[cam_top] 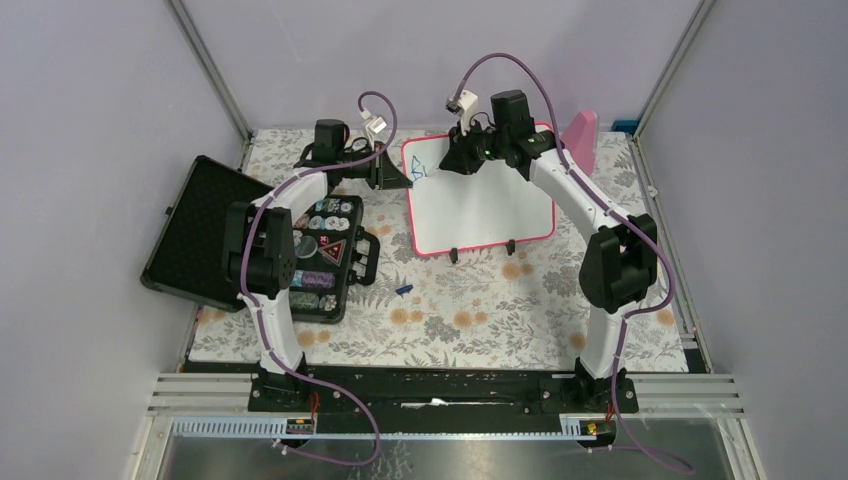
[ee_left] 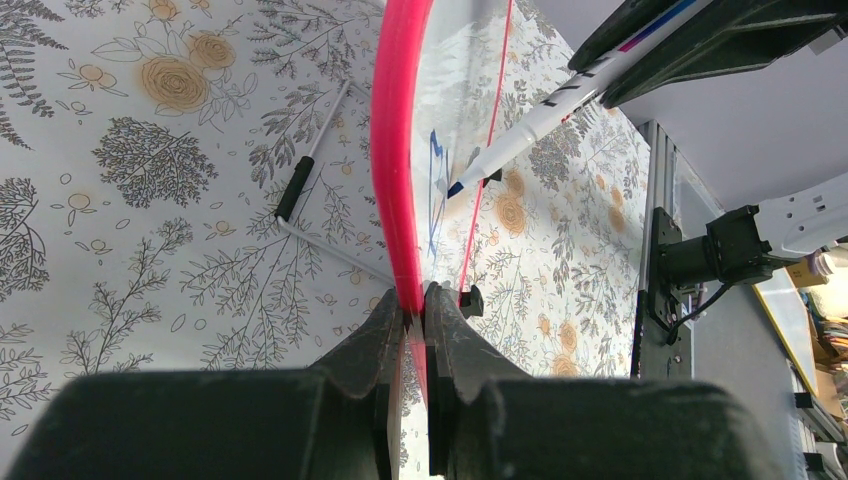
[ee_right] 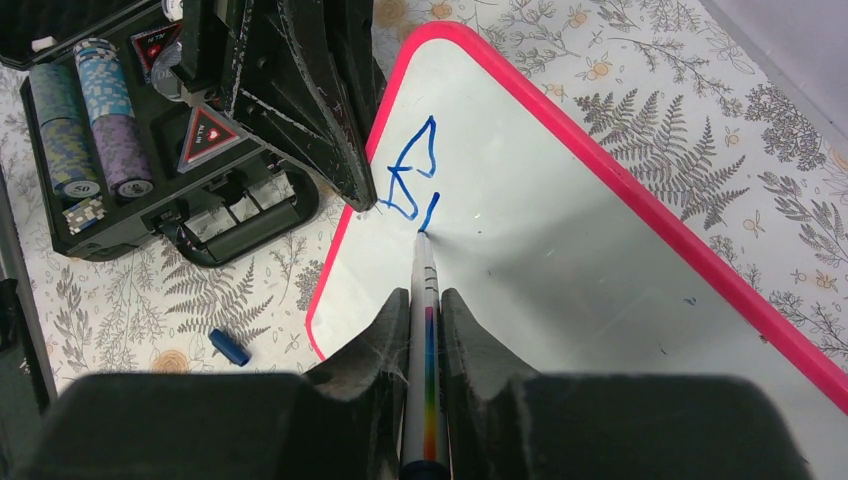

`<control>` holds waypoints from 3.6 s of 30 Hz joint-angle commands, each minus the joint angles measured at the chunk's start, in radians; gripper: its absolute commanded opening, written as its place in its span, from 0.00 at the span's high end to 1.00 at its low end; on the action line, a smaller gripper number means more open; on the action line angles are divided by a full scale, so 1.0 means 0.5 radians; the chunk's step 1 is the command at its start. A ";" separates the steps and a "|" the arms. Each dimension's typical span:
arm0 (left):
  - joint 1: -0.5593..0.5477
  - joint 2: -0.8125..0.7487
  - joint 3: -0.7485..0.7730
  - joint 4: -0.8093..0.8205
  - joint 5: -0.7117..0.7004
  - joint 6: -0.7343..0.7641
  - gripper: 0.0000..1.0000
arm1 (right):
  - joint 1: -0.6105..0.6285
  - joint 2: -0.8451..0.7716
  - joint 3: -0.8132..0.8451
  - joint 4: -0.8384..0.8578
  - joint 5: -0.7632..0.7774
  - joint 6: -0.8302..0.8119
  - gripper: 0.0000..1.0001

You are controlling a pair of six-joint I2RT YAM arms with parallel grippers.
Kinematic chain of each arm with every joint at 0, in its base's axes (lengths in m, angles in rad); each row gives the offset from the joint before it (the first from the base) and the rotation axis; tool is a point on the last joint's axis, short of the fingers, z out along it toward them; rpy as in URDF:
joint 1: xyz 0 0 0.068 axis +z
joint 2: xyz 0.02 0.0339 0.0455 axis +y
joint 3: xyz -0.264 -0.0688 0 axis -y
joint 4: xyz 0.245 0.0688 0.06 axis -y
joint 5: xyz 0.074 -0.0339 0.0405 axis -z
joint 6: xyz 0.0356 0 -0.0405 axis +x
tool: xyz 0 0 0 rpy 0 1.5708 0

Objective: Write a sentence on the whiteboard

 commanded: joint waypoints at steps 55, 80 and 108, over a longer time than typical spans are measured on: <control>-0.071 0.033 0.040 -0.033 0.045 0.105 1.00 | -0.130 -0.051 0.086 0.132 -0.006 0.171 1.00; -0.071 0.038 0.053 -0.027 0.040 0.099 1.00 | -0.086 0.003 0.089 0.122 -0.028 0.157 1.00; -0.071 0.039 0.056 -0.028 0.037 0.090 1.00 | -0.098 -0.088 -0.079 0.090 0.006 0.035 1.00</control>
